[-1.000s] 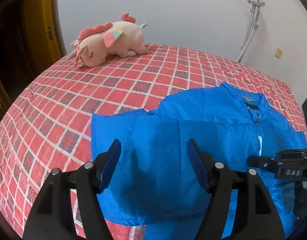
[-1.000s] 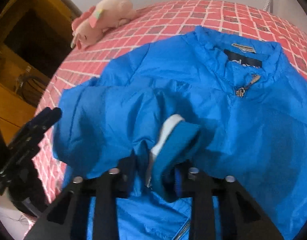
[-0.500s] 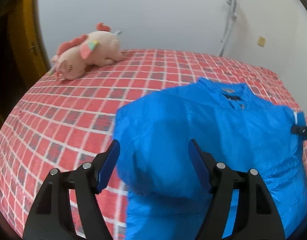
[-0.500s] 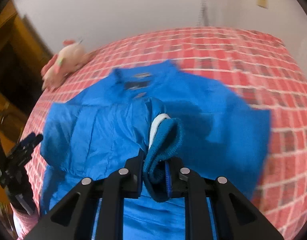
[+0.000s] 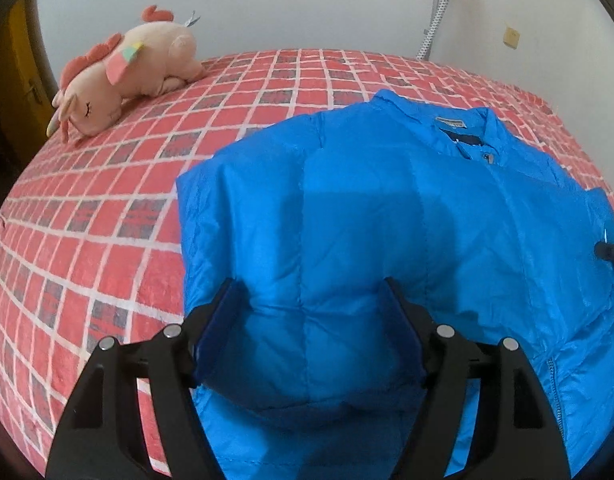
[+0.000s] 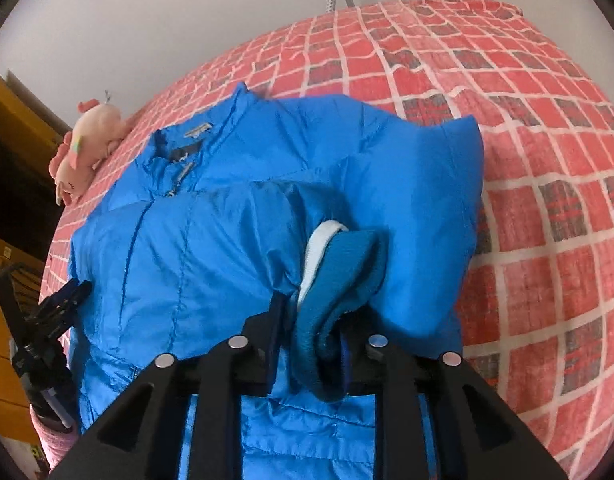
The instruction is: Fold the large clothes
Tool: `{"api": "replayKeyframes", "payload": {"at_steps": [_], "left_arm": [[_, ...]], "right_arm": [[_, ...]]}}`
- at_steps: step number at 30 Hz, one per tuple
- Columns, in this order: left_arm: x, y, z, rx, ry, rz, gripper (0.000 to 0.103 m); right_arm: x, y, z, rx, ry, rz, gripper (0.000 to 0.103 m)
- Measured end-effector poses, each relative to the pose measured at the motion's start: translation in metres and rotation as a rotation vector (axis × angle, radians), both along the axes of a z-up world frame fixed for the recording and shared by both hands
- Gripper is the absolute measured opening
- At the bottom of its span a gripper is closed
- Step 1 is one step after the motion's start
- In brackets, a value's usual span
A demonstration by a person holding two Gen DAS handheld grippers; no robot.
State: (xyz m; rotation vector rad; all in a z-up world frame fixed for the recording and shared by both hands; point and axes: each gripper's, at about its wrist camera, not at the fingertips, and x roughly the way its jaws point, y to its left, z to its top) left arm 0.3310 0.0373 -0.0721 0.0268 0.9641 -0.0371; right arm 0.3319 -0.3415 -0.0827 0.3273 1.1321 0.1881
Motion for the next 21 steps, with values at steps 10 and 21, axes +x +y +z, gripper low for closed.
{"api": "replayKeyframes", "payload": {"at_steps": [10,21], "left_arm": [[-0.029,-0.031,0.051,0.029,-0.062,0.120,0.072],[-0.030,-0.067,0.002,0.071,-0.054,0.049,0.073]], "right_arm": [[-0.050,0.027,0.071,-0.208,-0.233,-0.047,0.041],[-0.037,0.075,0.017,-0.234,-0.130,0.073,0.041]]}}
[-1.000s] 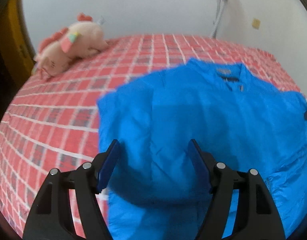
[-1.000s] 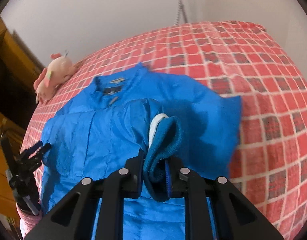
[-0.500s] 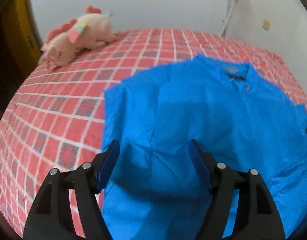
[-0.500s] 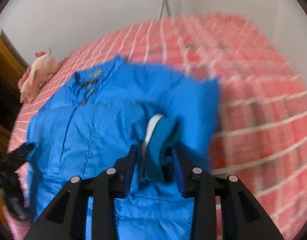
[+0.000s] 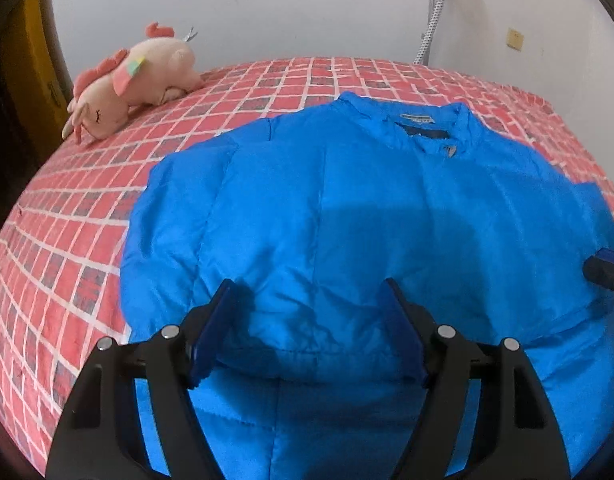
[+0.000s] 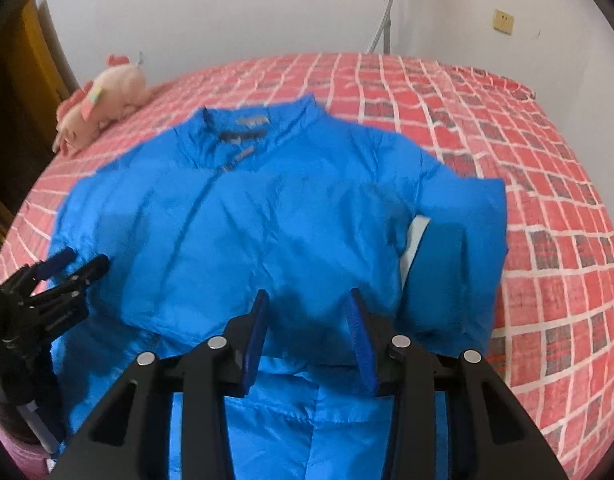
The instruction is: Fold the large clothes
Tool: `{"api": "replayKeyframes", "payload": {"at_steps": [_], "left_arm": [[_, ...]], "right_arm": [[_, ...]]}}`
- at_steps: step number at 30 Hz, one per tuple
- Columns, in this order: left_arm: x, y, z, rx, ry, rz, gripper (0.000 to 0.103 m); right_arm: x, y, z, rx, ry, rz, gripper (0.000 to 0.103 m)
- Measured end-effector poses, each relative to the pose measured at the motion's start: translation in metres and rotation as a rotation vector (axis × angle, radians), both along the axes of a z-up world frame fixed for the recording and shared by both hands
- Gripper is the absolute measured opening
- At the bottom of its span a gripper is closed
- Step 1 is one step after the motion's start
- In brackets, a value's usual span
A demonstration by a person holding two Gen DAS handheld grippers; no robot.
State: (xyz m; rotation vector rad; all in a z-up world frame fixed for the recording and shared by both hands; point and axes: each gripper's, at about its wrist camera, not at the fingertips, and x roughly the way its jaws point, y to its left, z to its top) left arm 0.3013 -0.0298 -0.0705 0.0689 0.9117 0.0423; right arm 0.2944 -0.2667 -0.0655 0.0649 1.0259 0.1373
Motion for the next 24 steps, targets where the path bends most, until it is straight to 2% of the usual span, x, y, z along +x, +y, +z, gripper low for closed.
{"api": "replayKeyframes", "payload": {"at_steps": [7,18,24], "left_arm": [[-0.005,-0.007,-0.007,0.046,-0.034,-0.015,0.074],[-0.004,-0.006,-0.011,0.035,-0.032,-0.024,0.074],[-0.003,-0.006,-0.012,0.031,-0.028,-0.027,0.074]], "right_arm": [[0.001,0.009,-0.019,-0.037,-0.002,0.002,0.039],[0.000,0.016,-0.028,-0.078,-0.051,0.005,0.039],[0.001,0.011,-0.026,-0.042,-0.047,-0.006,0.039]]}}
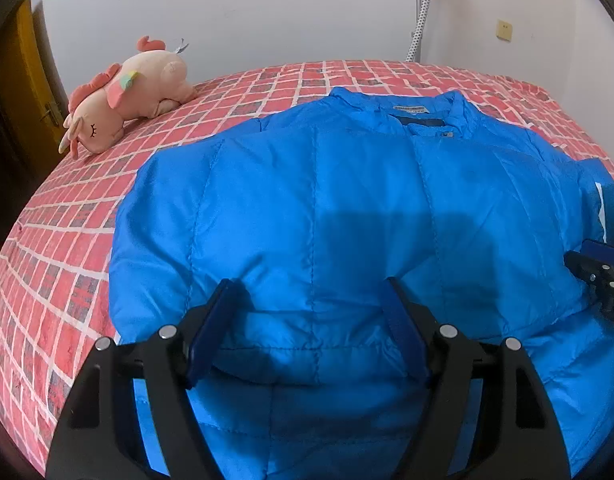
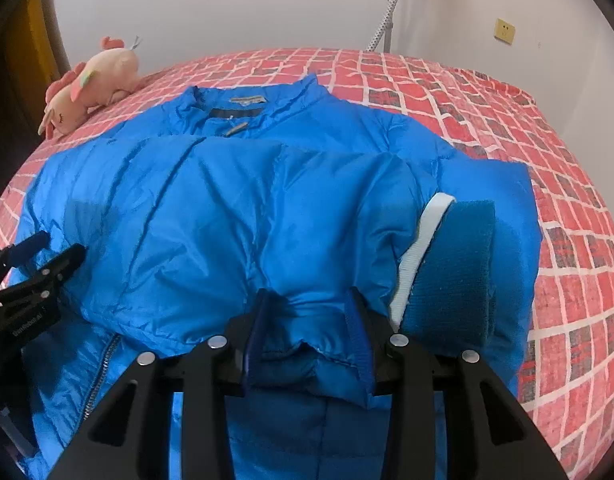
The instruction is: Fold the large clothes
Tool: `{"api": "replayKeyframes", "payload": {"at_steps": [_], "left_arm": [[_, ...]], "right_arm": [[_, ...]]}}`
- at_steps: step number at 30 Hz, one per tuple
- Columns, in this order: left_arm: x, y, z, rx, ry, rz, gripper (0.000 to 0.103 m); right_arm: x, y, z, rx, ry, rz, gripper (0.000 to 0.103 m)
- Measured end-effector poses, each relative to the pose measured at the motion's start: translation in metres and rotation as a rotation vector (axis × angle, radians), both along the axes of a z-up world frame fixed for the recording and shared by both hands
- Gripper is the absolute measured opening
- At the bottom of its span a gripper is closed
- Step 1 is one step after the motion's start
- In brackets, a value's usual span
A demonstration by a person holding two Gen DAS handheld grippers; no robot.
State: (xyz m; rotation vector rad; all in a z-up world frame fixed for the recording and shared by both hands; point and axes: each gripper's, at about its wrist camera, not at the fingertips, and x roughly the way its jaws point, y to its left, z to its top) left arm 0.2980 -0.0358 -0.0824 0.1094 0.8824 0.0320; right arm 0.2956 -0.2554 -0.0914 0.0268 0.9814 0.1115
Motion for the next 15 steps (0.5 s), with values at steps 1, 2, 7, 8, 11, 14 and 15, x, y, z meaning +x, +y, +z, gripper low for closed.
{"api": "replayKeyframes", "payload": {"at_steps": [1,2,7,8,11,14,15], "left_arm": [[-0.002,0.000,0.002,0.004,-0.004,0.001,0.074],[-0.004,-0.001,0.003,0.007,-0.005,0.001,0.074],[-0.014,-0.004,0.010,0.003,-0.005,-0.017,0.074],[-0.013,-0.004,0.009,0.003,0.001,-0.019,0.074],[-0.006,-0.001,0.003,-0.018,0.035,-0.030,0.074],[-0.002,0.001,-0.001,-0.038,0.049,-0.035,0.074],[-0.001,0.001,-0.002,-0.036,0.053,-0.035,0.074]], "right_arm": [[-0.001,-0.002,0.003,0.014,0.004,-0.004,0.039],[-0.002,-0.003,0.006,0.025,0.011,-0.006,0.039],[-0.005,-0.009,0.016,0.046,0.029,-0.017,0.039],[-0.003,-0.010,0.012,0.050,0.044,-0.017,0.039],[0.003,-0.012,0.002,0.066,0.062,-0.006,0.038],[0.004,-0.014,0.001,0.082,0.068,-0.008,0.038],[0.004,-0.013,0.001,0.079,0.070,-0.006,0.038]]}}
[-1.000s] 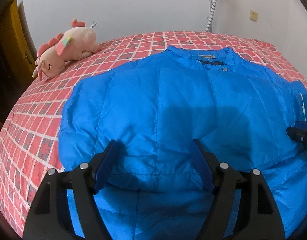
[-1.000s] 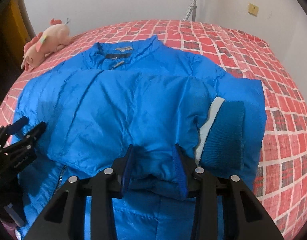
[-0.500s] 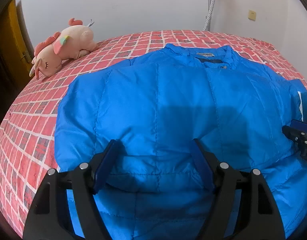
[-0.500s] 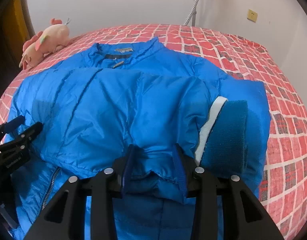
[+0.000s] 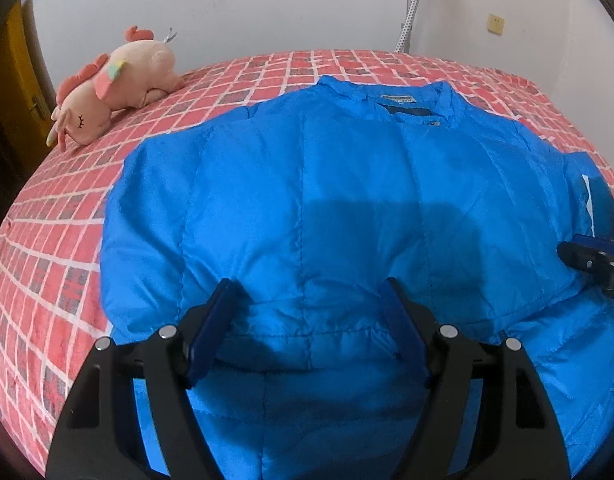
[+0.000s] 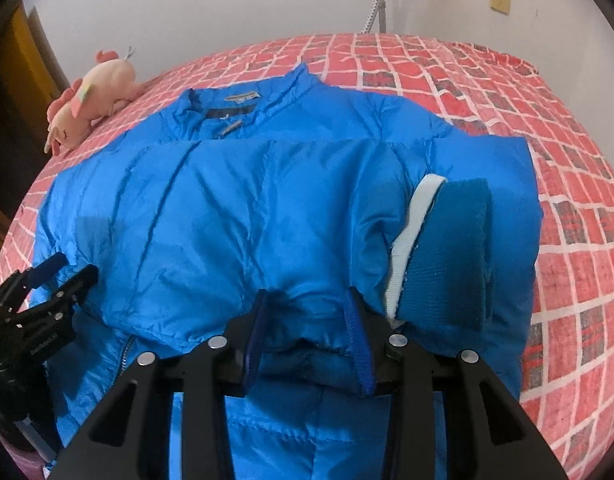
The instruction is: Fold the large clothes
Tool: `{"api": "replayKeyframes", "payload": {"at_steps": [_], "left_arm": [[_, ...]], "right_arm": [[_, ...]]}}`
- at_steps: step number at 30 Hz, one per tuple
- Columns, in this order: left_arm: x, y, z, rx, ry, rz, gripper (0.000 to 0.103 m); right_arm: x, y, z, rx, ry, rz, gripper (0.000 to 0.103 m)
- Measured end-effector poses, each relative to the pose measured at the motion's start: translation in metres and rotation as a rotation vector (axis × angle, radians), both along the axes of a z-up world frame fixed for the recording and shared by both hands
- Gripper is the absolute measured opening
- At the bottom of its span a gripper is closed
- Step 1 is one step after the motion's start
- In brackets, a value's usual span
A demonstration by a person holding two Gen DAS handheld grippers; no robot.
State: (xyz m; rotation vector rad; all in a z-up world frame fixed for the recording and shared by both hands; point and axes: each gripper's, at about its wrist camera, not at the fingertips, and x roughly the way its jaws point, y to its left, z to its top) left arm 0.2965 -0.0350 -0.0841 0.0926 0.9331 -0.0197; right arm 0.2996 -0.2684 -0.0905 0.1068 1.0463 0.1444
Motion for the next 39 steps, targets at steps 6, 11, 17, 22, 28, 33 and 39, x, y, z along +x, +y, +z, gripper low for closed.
{"api": "replayKeyframes", "payload": {"at_steps": [6,11,17,22,28,33,39], "left_arm": [[-0.012,0.012,0.019,-0.053,0.031,-0.032,0.074],[-0.058,0.050,0.044,-0.060,0.032,-0.030,0.078],[-0.135,0.102,0.050,0.017,0.052,0.047,0.086],[-0.193,0.129,0.038,-0.037,0.123,0.110,0.087],[-0.239,0.140,0.035,-0.088,0.131,0.125,0.088],[-0.263,0.139,0.031,-0.118,0.133,0.116,0.088],[-0.280,0.136,0.023,-0.139,0.124,0.101,0.088]], "right_arm": [[-0.025,-0.013,0.029,0.112,-0.033,0.037,0.041],[-0.078,-0.035,0.054,0.108,-0.066,0.029,0.045],[-0.155,-0.053,0.047,0.031,-0.042,-0.001,0.058],[-0.219,-0.066,0.041,0.027,-0.035,-0.020,0.066],[-0.278,-0.071,0.033,0.038,-0.009,0.001,0.070],[-0.303,-0.073,0.027,0.078,0.020,0.012,0.070],[-0.316,-0.072,0.019,0.116,0.041,0.027,0.070]]}}
